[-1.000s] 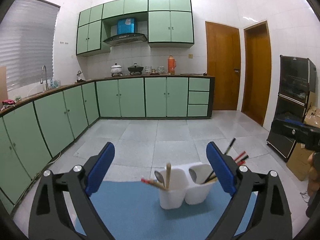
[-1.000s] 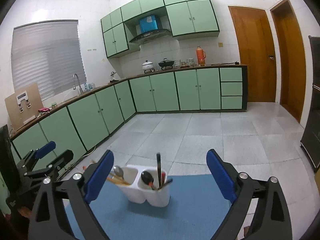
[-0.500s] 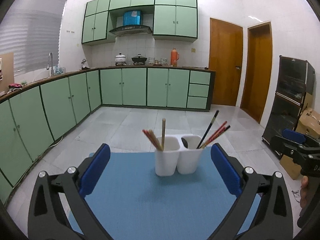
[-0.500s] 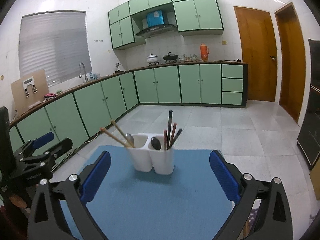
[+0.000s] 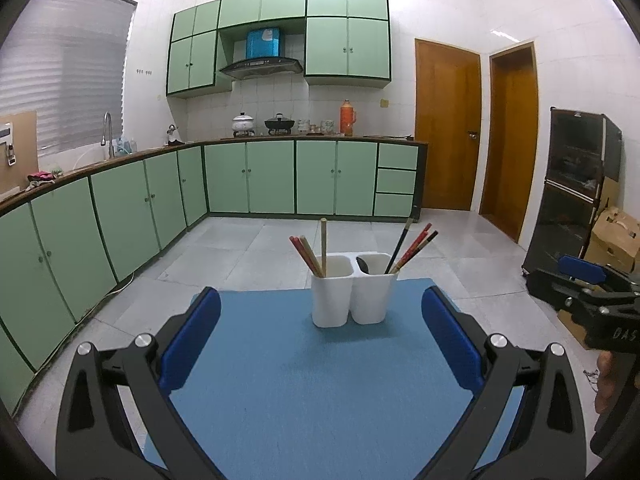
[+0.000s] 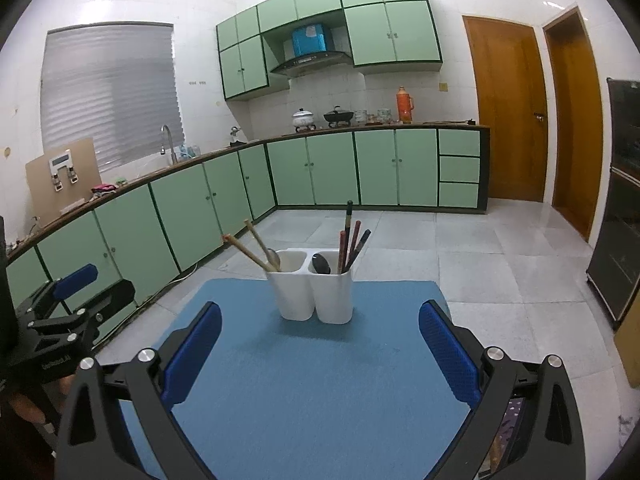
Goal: Organize utensils
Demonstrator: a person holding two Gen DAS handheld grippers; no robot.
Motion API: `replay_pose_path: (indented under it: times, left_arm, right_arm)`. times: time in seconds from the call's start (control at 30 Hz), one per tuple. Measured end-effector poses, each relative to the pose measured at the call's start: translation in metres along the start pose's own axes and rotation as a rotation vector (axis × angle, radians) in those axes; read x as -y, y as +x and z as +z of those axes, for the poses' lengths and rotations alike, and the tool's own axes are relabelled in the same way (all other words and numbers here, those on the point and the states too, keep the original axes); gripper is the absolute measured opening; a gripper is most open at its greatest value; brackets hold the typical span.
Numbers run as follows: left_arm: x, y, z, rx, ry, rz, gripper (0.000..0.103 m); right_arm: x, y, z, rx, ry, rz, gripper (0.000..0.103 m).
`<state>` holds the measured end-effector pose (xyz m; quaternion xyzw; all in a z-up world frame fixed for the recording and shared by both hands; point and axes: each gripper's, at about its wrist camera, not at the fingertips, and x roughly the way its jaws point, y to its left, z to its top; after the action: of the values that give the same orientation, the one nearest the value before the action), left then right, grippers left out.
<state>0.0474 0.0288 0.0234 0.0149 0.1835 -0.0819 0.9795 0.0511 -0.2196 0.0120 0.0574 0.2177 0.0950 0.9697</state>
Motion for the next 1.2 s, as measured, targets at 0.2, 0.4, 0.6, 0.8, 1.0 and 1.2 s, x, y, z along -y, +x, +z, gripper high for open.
replay_pose_path:
  times: [0.2, 0.4, 0.6, 0.8, 1.0, 1.2]
  left_arm:
    - [0.005, -0.016, 0.002, 0.026, 0.016, 0.003, 0.097]
    - [0.007, -0.036, 0.006, 0.058, 0.024, 0.005, 0.097]
    - [0.011, -0.049, 0.006, 0.078, 0.021, -0.002, 0.097]
    - [0.011, -0.059, 0.002, 0.085, 0.016, -0.005, 0.097]
    - [0.008, -0.062, 0.002, 0.082, 0.0, -0.005, 0.097]
    - [0.005, -0.063, 0.001, 0.076, -0.014, -0.008, 0.097]
  right_arm:
    - [-0.011, -0.017, 0.002, 0.024, -0.008, 0.004, 0.097]
    - [-0.022, -0.035, 0.008, 0.058, -0.037, -0.004, 0.097]
    - [-0.033, -0.051, 0.009, 0.083, -0.058, -0.003, 0.097]
    - [-0.041, -0.056, 0.008, 0.093, -0.066, 0.006, 0.097]
    - [-0.048, -0.057, 0.003, 0.09, -0.08, 0.002, 0.097]
    - [-0.047, -0.054, 0.001, 0.079, -0.081, -0.002, 0.097]
